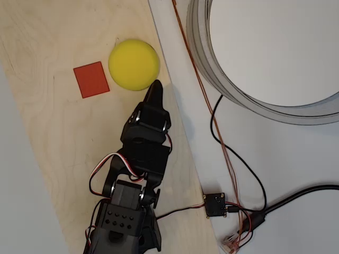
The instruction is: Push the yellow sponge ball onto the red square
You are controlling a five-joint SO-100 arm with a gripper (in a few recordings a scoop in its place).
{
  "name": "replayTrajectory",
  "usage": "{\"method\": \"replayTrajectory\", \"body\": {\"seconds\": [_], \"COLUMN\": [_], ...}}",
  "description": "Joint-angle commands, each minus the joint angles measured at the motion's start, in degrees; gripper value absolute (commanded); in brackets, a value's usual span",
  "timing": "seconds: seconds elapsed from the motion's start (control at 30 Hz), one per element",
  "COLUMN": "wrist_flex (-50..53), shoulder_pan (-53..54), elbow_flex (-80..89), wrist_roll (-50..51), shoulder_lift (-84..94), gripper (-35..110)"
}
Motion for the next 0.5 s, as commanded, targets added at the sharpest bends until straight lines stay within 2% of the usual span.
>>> {"method": "replayTrajectory", "body": {"seconds": [0.0,0.47], "wrist_flex": [-1.4,-3.7], "shoulder_pan": [1.1,1.1], "elbow_flex": [-4.0,-19.3], "wrist_roll": [1.6,0.9], "shoulder_lift": [-5.9,-27.2], "gripper": [0,0]}}
